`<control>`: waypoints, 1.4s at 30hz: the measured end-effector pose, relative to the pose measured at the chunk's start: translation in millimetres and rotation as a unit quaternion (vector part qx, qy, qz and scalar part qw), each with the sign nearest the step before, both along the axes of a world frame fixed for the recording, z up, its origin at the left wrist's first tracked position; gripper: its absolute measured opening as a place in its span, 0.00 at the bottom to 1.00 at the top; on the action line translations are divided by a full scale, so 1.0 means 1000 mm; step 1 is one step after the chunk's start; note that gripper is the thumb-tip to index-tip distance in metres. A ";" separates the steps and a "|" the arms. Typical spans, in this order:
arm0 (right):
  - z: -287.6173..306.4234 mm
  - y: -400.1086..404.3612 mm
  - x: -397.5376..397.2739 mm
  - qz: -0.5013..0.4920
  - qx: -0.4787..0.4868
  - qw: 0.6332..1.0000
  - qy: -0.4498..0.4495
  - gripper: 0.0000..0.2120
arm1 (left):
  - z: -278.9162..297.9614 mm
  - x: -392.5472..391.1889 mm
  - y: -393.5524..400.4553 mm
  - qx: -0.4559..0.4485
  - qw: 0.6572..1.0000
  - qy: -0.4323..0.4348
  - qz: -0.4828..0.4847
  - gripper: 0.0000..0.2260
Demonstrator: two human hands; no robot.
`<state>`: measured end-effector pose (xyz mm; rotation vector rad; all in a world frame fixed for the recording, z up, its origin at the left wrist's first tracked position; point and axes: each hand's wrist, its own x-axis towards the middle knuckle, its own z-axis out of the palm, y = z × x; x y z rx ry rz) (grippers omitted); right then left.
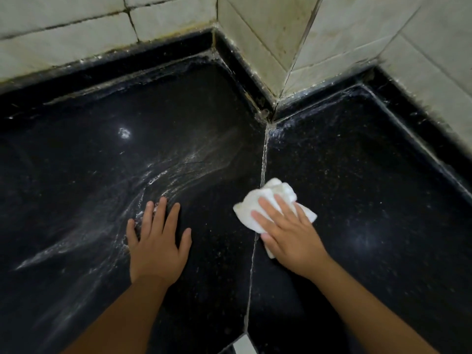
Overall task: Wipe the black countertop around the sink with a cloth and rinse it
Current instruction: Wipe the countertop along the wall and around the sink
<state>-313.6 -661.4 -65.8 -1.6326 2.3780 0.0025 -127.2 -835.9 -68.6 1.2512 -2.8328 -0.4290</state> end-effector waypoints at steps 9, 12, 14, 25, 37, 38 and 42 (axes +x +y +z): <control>0.023 -0.003 -0.172 -0.457 0.025 0.889 -0.017 0.24 | -0.001 0.000 -0.002 -0.011 1.000 -0.019 -0.012 0.26; 0.015 -0.059 -0.176 -0.400 0.061 0.914 -0.021 0.25 | -0.004 0.000 -0.002 -0.016 1.000 -0.020 -0.007 0.29; 0.010 -0.089 -0.148 -0.325 0.066 0.943 -0.022 0.26 | -0.006 0.001 -0.002 -0.020 1.000 -0.006 0.001 0.30; 0.000 0.024 -0.003 -0.104 0.015 0.994 -0.009 0.24 | 0.003 -0.001 0.001 0.005 1.000 -0.019 0.011 0.36; 0.012 -0.094 -0.064 -0.289 0.059 0.955 -0.036 0.25 | 0.003 -0.002 0.001 0.015 0.999 -0.029 0.008 0.36; 0.014 -0.106 -0.041 -0.245 0.050 0.968 -0.025 0.25 | 0.003 -0.001 0.001 0.015 0.999 -0.034 0.008 0.37; 0.006 -0.098 0.035 -0.103 -0.022 0.994 -0.010 0.22 | 0.005 -0.003 0.002 0.014 0.999 -0.029 0.012 0.38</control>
